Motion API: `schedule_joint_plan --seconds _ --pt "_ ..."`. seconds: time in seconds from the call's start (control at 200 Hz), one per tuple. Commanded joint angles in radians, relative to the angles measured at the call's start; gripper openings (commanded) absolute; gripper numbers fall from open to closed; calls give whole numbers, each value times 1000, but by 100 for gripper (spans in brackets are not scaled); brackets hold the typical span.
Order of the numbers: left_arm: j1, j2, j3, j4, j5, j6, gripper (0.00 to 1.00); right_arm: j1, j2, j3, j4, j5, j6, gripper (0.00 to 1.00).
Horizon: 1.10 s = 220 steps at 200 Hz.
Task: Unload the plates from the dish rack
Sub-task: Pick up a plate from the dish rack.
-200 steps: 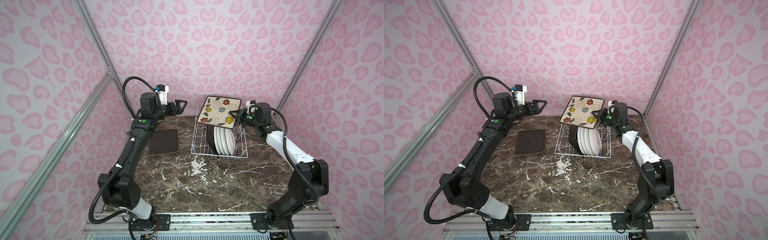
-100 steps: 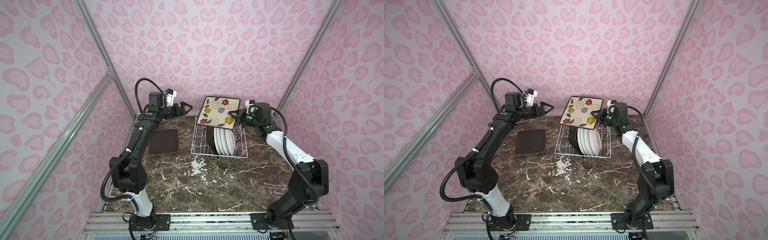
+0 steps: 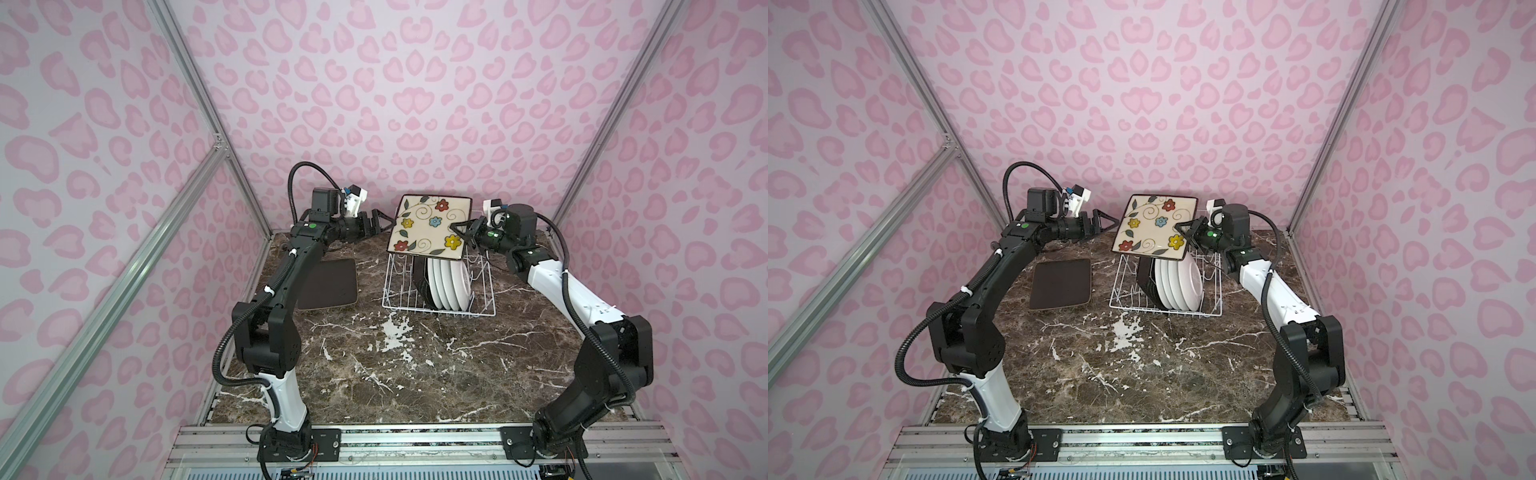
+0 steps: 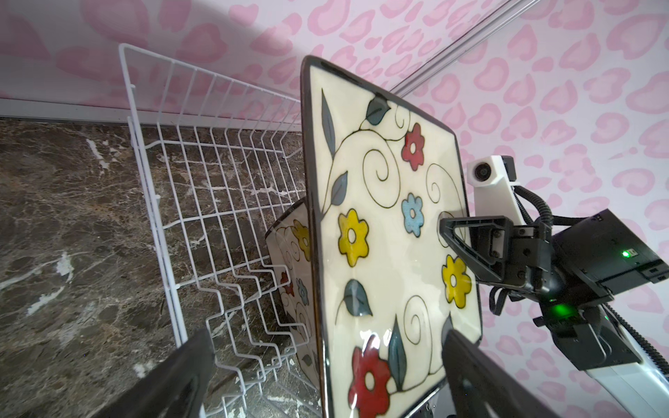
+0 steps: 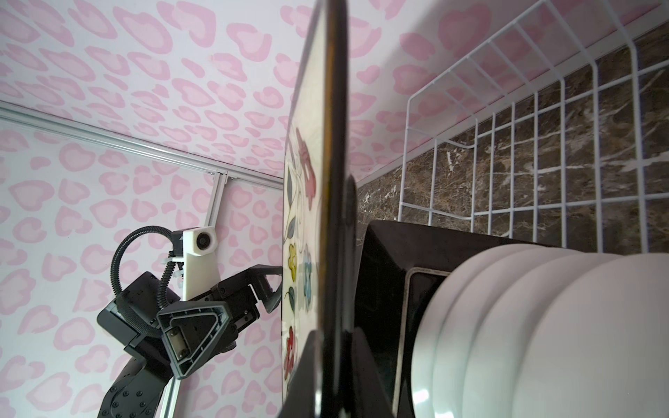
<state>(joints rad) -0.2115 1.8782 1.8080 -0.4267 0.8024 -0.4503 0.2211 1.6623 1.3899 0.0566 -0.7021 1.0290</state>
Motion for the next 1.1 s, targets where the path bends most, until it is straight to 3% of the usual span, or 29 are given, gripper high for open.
schedule_joint_plan --seconds 0.0,0.315,0.53,0.74,1.095 --pt "-11 19 23 -11 29 4 99 4 7 20 137 -46 3 0" --pt "-45 56 58 -9 66 -1 93 15 25 21 176 -81 23 0" --pt "-59 74 78 -2 101 -4 80 15 28 14 190 -92 25 0" --pt "-71 81 86 -3 139 4 75 15 44 -10 288 -123 84 0" --pt "-76 81 92 -7 159 18 63 22 52 0 266 -134 65 0"
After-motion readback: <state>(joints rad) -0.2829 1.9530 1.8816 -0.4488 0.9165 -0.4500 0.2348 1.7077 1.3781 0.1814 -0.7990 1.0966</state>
